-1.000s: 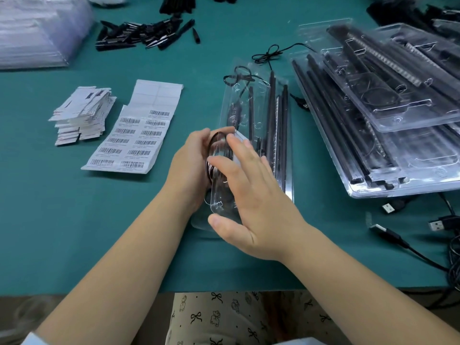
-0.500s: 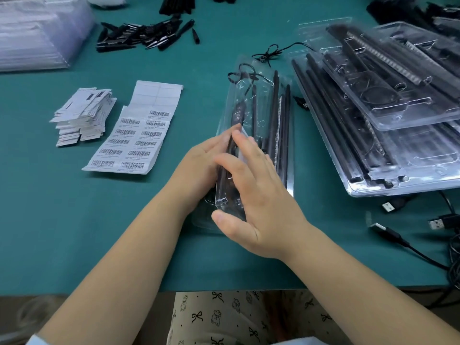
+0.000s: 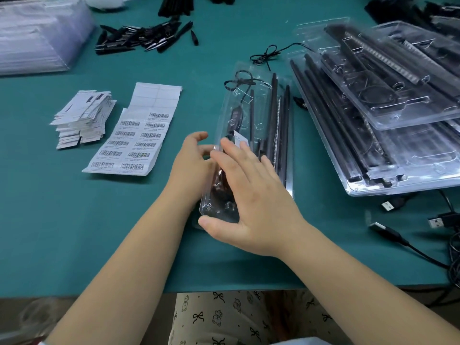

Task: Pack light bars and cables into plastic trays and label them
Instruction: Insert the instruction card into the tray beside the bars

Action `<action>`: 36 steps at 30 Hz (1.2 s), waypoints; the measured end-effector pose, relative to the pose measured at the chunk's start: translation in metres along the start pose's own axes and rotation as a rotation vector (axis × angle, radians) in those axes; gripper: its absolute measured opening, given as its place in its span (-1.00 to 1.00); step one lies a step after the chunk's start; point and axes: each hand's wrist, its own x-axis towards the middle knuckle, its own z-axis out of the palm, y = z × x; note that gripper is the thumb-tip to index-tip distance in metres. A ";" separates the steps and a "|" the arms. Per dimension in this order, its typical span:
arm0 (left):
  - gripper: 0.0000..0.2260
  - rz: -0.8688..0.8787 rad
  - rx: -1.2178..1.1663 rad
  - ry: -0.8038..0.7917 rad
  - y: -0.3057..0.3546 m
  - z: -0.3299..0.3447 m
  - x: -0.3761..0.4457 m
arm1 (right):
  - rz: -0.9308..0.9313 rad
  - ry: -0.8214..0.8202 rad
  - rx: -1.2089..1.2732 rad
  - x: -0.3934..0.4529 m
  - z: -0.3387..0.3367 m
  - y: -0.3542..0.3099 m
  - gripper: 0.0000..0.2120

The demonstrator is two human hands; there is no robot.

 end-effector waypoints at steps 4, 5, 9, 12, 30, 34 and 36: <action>-0.69 -0.122 -0.236 -0.135 -0.003 -0.011 0.005 | 0.008 0.035 0.018 -0.002 0.000 0.000 -0.16; -0.68 -0.145 -0.266 -0.156 -0.003 -0.013 0.005 | 0.013 0.032 0.018 -0.002 0.000 0.000 -0.15; -0.64 -0.204 -0.343 -0.147 -0.006 -0.018 0.009 | 0.012 -0.117 -0.160 0.005 0.005 -0.001 -0.06; -0.65 -0.221 -0.377 -0.135 -0.007 -0.021 0.010 | -0.001 -0.137 -0.240 0.008 0.009 0.000 0.01; -0.70 -0.224 -0.453 -0.151 0.001 -0.018 0.003 | 0.038 0.108 -0.004 0.008 0.002 0.005 -0.24; -0.76 -0.205 -0.438 -0.149 0.006 -0.016 0.000 | 0.030 0.127 0.051 0.006 0.002 0.007 -0.29; -0.77 -0.211 -0.444 -0.129 0.008 -0.014 -0.001 | 0.049 0.194 0.223 0.003 -0.002 0.008 -0.47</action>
